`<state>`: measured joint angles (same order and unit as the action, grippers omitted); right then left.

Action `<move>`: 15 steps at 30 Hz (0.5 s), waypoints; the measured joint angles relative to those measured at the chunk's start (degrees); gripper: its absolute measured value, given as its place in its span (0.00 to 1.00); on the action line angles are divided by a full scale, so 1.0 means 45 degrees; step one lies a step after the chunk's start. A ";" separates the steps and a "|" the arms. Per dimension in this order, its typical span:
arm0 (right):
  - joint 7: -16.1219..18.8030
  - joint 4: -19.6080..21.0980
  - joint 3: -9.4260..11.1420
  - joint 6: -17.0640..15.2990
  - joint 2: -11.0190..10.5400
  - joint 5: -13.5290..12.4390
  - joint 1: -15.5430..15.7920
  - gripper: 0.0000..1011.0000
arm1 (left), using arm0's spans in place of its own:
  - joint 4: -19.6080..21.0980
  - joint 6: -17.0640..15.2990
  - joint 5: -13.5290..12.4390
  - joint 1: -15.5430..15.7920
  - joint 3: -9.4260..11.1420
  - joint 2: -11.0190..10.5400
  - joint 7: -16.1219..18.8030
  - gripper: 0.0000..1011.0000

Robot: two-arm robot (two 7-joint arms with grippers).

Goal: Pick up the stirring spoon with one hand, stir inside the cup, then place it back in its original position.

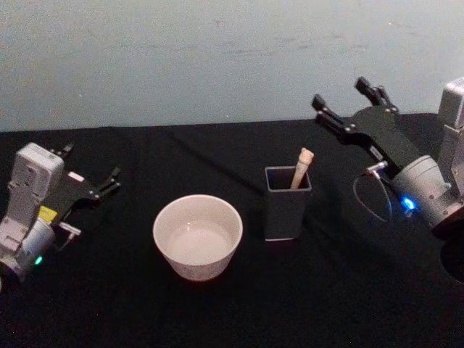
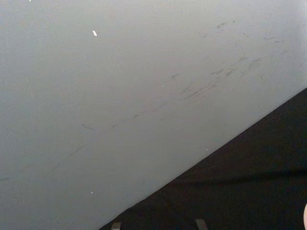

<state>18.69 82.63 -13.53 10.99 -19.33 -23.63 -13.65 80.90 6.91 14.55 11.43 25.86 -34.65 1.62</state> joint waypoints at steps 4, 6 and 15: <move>-0.1229 -0.0927 0.0119 -0.0135 0.0237 0.1105 -0.0071 0.99 | 0.0000 0.0000 0.0001 0.0000 0.0000 0.0000 0.0000 0.99; -0.1413 -0.1247 0.0086 -0.0282 0.0272 0.1374 -0.0071 0.99 | 0.0000 0.0000 0.0001 0.0000 0.0000 0.0000 0.0001 0.99; -0.1622 -0.2497 -0.0194 -0.0920 0.0553 0.2174 -0.0022 0.99 | 0.0000 0.0000 0.0000 -0.0001 0.0000 0.0000 0.0000 0.99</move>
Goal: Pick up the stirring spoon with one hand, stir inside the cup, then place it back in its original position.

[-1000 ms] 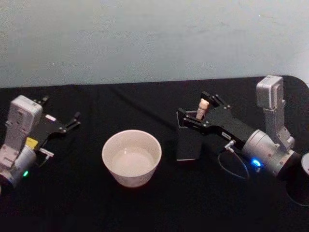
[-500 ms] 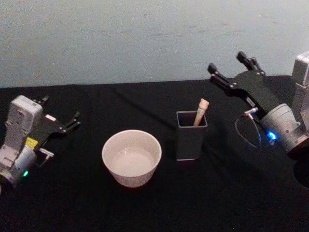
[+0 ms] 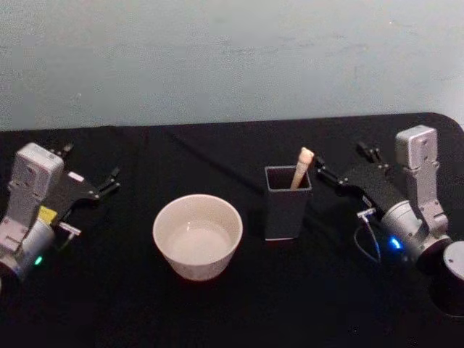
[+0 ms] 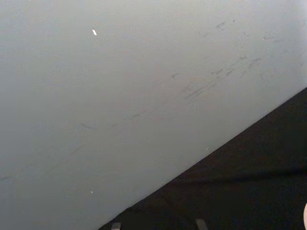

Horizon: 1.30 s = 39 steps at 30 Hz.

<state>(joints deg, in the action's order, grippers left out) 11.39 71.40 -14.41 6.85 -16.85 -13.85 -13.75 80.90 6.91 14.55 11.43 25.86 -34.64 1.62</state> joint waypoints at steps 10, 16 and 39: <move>0.0004 -0.0262 -0.0055 -0.0120 0.0083 0.0246 -0.0055 0.99 | 0.0000 0.0000 0.0000 0.0000 -0.0001 0.0000 0.0000 0.99; 0.0008 -0.0235 -0.0051 -0.0109 0.0078 0.0220 -0.0050 0.99 | 0.0000 0.0000 0.0000 0.0001 0.0000 0.0000 0.0000 0.99; 0.0014 -0.0186 -0.0034 -0.0081 0.0059 0.0166 -0.0035 0.99 | 0.0000 0.0000 0.0000 0.0000 0.0000 0.0000 -0.0001 0.99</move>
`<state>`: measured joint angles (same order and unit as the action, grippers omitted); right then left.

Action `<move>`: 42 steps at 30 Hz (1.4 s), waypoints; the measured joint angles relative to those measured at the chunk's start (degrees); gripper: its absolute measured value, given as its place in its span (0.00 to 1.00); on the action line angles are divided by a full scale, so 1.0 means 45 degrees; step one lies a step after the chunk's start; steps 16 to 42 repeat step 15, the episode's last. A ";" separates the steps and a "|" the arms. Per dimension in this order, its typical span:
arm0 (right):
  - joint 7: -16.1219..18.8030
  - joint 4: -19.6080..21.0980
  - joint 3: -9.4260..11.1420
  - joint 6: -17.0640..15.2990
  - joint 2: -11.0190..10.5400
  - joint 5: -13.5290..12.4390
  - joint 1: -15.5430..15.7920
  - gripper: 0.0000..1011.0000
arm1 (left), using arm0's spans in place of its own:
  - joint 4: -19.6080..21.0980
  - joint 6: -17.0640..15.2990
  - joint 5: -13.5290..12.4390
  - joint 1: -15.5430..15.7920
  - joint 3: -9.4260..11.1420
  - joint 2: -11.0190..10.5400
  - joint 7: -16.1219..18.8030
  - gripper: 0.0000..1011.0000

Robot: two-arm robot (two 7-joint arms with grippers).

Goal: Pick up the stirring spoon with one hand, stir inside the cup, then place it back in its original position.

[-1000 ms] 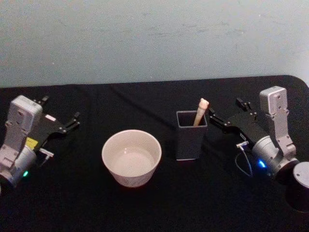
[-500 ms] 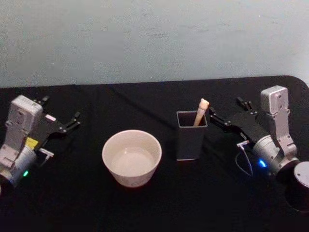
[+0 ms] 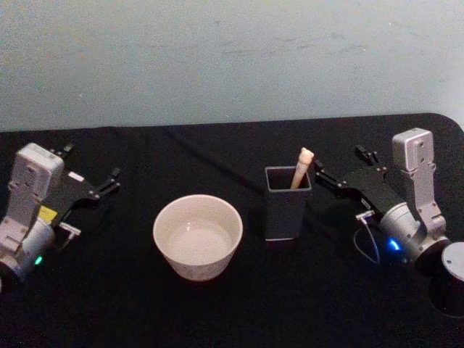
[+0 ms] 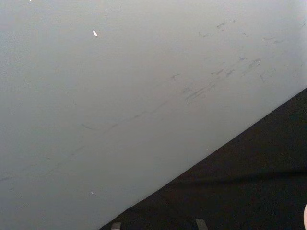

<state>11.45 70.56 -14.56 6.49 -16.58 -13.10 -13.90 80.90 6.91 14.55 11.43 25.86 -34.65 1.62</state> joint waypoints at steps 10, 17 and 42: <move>0.0000 0.0004 0.0000 0.0000 0.0001 -0.0008 0.0000 0.99 | 0.0000 0.0000 -0.0001 0.0000 0.0000 0.0000 0.0001 0.99; 0.0000 0.0005 0.0000 0.0000 0.0000 -0.0008 0.0000 0.99 | 0.0000 0.0000 0.0000 0.0000 0.0000 0.0000 0.0001 0.99; 0.0000 0.0005 0.0000 0.0000 0.0000 -0.0008 0.0000 0.99 | 0.0000 0.0000 0.0000 0.0000 0.0000 0.0000 0.0001 0.99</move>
